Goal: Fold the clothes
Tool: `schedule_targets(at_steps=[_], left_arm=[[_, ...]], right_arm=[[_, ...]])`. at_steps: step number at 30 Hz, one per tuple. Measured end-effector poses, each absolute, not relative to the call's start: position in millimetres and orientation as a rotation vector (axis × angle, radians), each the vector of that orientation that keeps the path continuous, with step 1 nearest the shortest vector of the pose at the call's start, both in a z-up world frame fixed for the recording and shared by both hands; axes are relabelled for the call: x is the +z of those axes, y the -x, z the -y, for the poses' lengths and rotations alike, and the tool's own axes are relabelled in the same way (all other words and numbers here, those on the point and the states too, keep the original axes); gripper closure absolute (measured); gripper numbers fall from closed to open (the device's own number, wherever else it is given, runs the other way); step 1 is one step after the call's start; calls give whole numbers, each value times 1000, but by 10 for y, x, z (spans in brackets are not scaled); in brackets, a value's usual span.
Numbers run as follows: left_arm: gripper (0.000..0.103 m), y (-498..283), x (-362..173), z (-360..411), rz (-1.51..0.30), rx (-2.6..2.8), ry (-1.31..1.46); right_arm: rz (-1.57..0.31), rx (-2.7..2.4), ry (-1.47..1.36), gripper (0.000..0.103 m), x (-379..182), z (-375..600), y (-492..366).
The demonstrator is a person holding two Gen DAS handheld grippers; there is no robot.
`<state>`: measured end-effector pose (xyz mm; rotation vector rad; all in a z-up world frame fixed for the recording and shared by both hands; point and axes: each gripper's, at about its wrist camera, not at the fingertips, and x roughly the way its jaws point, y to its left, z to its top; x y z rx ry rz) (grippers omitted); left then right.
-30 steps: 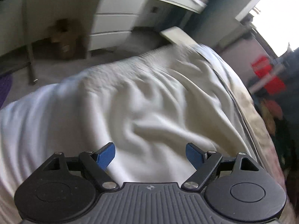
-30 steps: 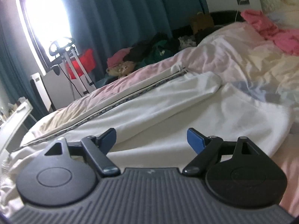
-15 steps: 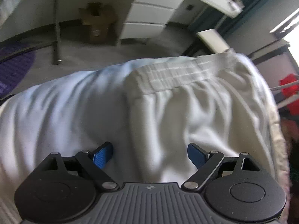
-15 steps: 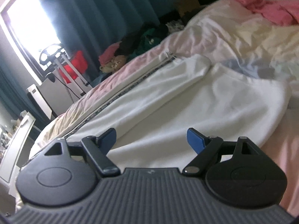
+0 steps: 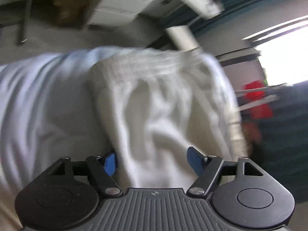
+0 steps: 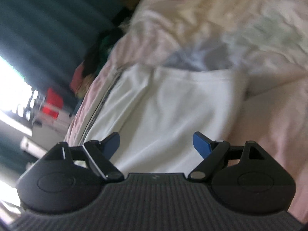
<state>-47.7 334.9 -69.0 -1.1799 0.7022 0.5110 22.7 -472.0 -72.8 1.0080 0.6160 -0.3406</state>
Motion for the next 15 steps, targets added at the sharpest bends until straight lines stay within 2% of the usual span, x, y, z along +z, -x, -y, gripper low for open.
schedule_targets(at_steps=[4, 8, 9, 12, 13, 15], left_arm=[[41, 504, -885, -3440, -736, 544, 1301], [63, 538, -934, -3500, -675, 512, 1351], [69, 549, -949, -3515, -661, 504, 1362], [72, 552, -973, -3523, -626, 472, 1374], [72, 524, -1013, -3541, -638, 468, 1377], [77, 498, -1173, -3617, -664, 487, 1435]], right_arm=[[-594, -382, -1015, 19, -854, 4967, -104], [-584, -446, -1073, 18, -1015, 5049, -2], [-584, -463, -1095, 20, -1059, 5060, 18], [-591, -528, -1112, 25, -1160, 5127, -25], [-594, -550, -1117, 33, -1193, 5150, -41], [-600, -578, -1120, 39, -1274, 5202, -102]])
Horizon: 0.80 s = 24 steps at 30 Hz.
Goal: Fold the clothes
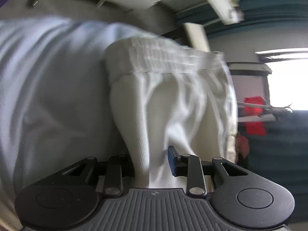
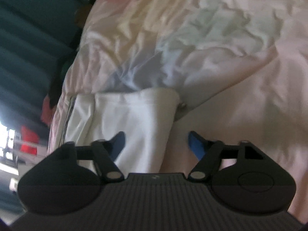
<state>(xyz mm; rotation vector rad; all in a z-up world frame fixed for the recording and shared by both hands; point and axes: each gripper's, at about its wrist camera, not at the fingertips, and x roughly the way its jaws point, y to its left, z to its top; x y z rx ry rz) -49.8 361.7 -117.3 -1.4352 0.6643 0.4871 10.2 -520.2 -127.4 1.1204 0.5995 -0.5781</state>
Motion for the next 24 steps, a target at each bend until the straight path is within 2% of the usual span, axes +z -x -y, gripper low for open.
schedule_targets(at_steps=[2, 3, 5, 7, 8, 12, 17, 24], left_arm=[[78, 499, -1243, -3642, -654, 487, 1486], [78, 502, -1251, -3641, -645, 485, 1497], [80, 506, -1219, -3618, -642, 480, 1480], [83, 519, -1208, -3611, -645, 472, 1471], [85, 535, -1200, -3612, -647, 469, 1466], [93, 589, -979, -3520, -641, 460, 1303], [94, 625, -533, -3363, -557, 427, 1127], [94, 389, -28, -3411, -503, 432, 1165]], right_arm=[[-604, -575, -1116, 55, -1353, 5243, -208], [-603, -568, -1114, 68, -1379, 5251, -266], [-602, -572, -1090, 74, -1391, 5239, -368], [-570, -572, -1053, 87, -1305, 5173, -416], [-547, -564, -1032, 90, -1238, 5140, -424], [-441, -532, -1005, 91, -962, 5029, -336], [-323, -514, -1054, 92, -692, 4965, -78], [-261, -451, -1124, 92, -333, 4935, -207]])
